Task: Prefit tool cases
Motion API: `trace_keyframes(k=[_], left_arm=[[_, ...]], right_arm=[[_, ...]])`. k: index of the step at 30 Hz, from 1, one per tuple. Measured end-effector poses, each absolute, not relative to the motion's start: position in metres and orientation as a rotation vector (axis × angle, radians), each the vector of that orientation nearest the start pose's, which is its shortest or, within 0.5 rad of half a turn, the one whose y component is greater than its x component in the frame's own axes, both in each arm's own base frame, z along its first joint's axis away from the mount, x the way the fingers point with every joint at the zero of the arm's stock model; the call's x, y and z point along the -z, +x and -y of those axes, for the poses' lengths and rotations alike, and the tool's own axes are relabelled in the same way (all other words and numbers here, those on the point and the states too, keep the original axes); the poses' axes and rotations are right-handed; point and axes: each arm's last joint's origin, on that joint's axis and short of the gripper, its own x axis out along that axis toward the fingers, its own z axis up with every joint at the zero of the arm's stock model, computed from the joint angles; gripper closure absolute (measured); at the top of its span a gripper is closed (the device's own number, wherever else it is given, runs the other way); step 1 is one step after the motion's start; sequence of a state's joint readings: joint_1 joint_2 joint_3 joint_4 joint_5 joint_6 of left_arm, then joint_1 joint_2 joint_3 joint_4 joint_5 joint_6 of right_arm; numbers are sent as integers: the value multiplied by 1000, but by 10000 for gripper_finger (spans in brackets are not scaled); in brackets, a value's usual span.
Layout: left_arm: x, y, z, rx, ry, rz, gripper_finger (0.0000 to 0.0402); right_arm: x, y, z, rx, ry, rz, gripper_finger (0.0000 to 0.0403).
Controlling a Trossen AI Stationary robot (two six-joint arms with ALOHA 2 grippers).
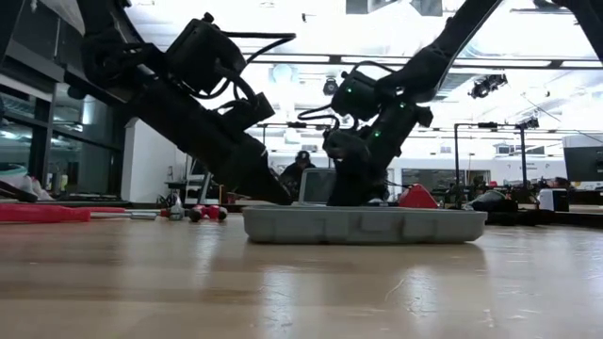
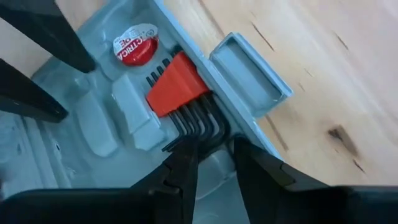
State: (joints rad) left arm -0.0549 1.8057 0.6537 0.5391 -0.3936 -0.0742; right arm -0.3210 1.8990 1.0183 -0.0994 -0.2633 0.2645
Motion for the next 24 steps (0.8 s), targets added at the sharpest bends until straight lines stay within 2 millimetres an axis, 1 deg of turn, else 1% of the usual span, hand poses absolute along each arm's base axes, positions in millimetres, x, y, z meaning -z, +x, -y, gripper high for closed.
trace_keyframes(k=[15, 18, 24], left_arm=[[-102, 311, -11, -362, 40, -644, 227], [-101, 310, -13, -364, 40, -654, 227], [-100, 310, -13, -364, 40, -660, 227]], right_arm=[[-131, 356, 98, 4, 571, -814, 304], [-130, 356, 98, 19, 572, -820, 304], [-127, 351, 107, 117, 562, -854, 304]])
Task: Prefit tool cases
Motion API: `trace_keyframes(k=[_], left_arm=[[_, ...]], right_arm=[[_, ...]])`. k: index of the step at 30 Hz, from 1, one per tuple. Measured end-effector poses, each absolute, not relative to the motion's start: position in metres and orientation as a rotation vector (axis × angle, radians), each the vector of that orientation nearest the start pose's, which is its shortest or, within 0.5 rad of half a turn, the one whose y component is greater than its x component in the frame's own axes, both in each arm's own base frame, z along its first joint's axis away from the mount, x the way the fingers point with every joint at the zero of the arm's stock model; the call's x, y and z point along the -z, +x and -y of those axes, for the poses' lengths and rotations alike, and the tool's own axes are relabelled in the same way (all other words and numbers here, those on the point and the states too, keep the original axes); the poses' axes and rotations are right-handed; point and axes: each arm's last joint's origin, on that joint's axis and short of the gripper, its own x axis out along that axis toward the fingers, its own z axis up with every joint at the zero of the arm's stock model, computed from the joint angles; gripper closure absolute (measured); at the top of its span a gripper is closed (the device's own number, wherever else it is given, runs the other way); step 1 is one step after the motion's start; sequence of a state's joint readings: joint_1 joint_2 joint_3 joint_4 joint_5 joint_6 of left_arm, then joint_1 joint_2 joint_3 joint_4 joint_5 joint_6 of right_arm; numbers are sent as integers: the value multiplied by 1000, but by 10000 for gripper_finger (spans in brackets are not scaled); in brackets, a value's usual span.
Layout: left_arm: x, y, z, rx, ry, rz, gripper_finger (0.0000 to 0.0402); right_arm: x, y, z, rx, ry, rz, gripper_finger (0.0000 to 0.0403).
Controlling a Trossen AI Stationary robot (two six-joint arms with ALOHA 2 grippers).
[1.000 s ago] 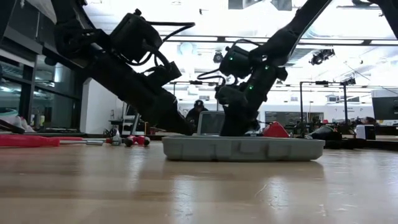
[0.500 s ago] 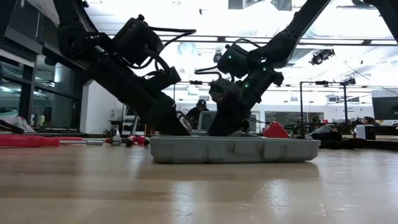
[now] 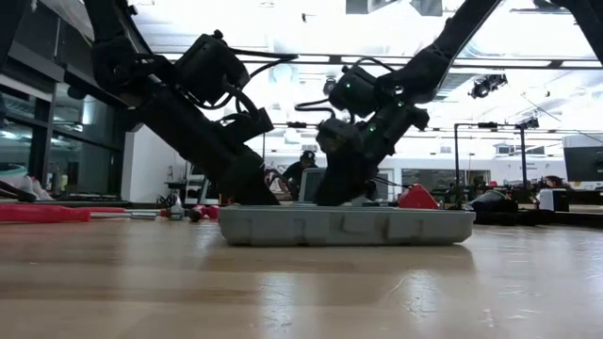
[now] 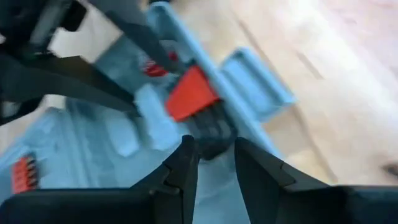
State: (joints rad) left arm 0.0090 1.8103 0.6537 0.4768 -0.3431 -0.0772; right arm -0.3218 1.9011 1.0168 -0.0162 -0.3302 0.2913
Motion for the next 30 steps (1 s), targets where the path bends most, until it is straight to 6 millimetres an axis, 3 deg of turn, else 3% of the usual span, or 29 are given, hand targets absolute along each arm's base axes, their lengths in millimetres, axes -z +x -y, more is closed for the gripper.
trace_keyframes(k=[20, 30], left_arm=[[-100, 310, -20, -375, 34, -663, 227], [-130, 307, -1, -318, 113, -596, 251]], right_arm=[[-126, 349, 105, 131, 565, -891, 304], [-126, 348, 103, 116, 550, -905, 304]])
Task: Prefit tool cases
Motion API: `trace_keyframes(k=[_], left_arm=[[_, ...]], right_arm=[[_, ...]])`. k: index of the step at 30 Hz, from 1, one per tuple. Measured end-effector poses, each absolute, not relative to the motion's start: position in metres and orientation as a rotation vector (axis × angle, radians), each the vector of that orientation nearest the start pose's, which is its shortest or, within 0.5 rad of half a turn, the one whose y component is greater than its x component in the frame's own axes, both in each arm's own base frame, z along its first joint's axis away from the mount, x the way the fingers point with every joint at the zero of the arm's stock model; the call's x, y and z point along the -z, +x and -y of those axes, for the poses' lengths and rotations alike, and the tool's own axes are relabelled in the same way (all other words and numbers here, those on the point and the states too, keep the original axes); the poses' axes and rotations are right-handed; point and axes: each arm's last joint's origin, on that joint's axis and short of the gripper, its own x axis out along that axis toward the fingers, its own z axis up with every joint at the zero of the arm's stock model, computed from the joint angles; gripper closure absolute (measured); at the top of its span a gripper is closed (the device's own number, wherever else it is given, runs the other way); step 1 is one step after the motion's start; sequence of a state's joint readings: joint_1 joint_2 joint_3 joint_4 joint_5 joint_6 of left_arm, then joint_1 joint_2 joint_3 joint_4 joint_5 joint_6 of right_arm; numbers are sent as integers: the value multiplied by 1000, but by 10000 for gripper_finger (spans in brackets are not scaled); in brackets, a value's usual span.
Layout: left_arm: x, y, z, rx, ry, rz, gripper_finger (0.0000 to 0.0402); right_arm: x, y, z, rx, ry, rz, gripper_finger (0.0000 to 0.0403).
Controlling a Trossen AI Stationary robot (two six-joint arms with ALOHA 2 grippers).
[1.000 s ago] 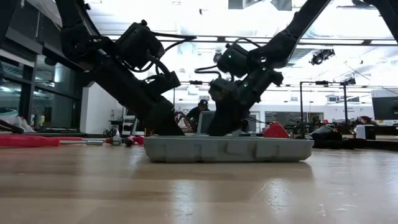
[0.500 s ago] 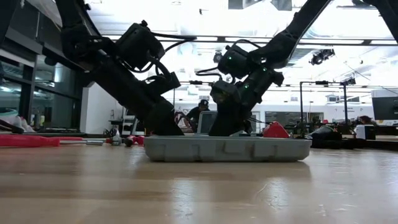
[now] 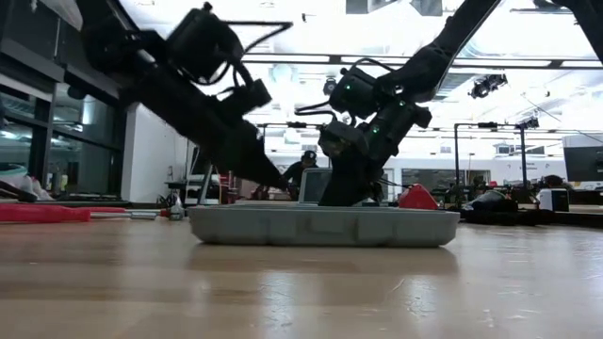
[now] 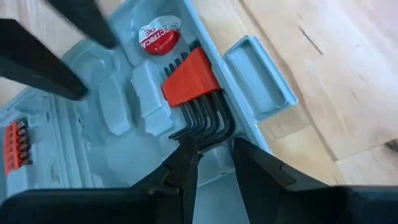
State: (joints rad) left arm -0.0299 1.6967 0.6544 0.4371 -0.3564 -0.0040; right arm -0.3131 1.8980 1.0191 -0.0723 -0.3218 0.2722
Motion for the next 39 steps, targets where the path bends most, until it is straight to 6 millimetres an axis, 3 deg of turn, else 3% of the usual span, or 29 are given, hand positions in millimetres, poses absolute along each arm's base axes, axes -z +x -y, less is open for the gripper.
trace_keyframes(k=[12, 20, 28, 39], left_arm=[[-132, 279, -10, -421, 48, -837, 261], [-132, 280, -10, -389, -11, -843, 261], [-118, 290, -13, -360, -53, -813, 261], [-113, 295, -14, -357, -63, -777, 262]], right_arm=[[-126, 349, 103, 91, 568, -896, 304], [-127, 350, 103, 92, 571, -878, 304], [-127, 349, 103, 103, 572, -887, 304], [-132, 335, 104, 149, 563, -990, 304]])
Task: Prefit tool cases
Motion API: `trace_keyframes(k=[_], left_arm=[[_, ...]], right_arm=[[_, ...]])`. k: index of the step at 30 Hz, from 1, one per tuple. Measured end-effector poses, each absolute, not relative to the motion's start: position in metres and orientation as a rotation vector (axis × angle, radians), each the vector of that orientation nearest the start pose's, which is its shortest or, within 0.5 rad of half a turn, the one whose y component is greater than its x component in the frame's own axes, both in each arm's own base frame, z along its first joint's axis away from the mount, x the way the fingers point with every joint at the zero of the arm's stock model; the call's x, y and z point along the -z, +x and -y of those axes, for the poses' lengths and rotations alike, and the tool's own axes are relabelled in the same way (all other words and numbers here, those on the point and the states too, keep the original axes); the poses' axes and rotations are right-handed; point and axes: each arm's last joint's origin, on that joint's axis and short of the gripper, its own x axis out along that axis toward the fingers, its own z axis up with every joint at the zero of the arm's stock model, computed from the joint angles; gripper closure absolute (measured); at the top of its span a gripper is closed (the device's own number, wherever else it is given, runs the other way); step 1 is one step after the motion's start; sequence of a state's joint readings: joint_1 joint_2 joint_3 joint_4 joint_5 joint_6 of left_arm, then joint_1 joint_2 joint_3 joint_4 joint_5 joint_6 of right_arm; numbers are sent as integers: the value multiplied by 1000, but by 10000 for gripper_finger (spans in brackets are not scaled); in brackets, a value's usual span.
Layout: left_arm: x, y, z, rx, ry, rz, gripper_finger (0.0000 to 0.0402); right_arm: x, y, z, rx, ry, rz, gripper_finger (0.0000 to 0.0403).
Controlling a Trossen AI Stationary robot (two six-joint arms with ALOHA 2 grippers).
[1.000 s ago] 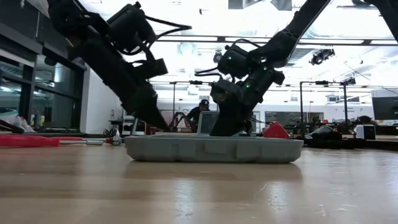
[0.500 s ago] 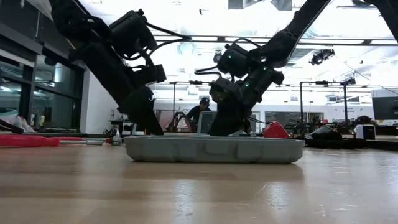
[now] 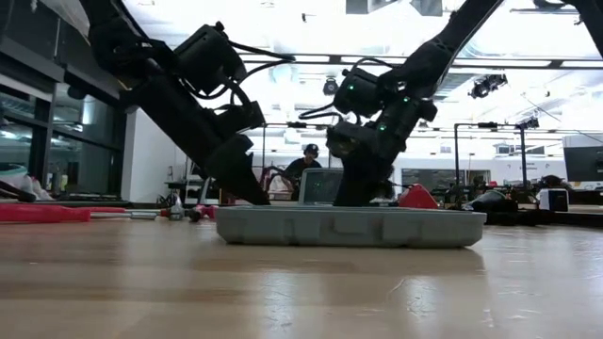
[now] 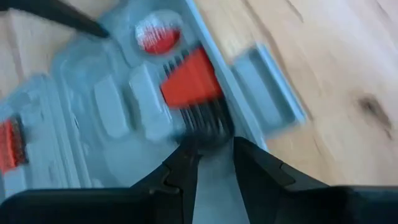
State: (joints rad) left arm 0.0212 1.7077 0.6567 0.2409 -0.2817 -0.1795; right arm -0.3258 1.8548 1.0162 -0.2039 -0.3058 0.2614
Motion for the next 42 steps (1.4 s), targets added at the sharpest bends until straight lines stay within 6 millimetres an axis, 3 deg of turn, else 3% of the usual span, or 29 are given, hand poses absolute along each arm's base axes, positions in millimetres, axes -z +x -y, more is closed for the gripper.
trace_keyframes(k=[4, 21, 32, 42], left_arm=[[-113, 296, -14, -354, -59, -773, 262], [-114, 298, -13, -343, -88, -740, 261], [-115, 298, -13, -330, -109, -731, 261], [-112, 298, -12, -310, -117, -742, 261]], right_arm=[[-145, 332, 105, 172, 538, -968, 304], [-144, 330, 105, 163, 554, -991, 304], [-120, 341, 93, 129, 558, -1031, 304], [-125, 354, 95, 14, 628, -870, 304]])
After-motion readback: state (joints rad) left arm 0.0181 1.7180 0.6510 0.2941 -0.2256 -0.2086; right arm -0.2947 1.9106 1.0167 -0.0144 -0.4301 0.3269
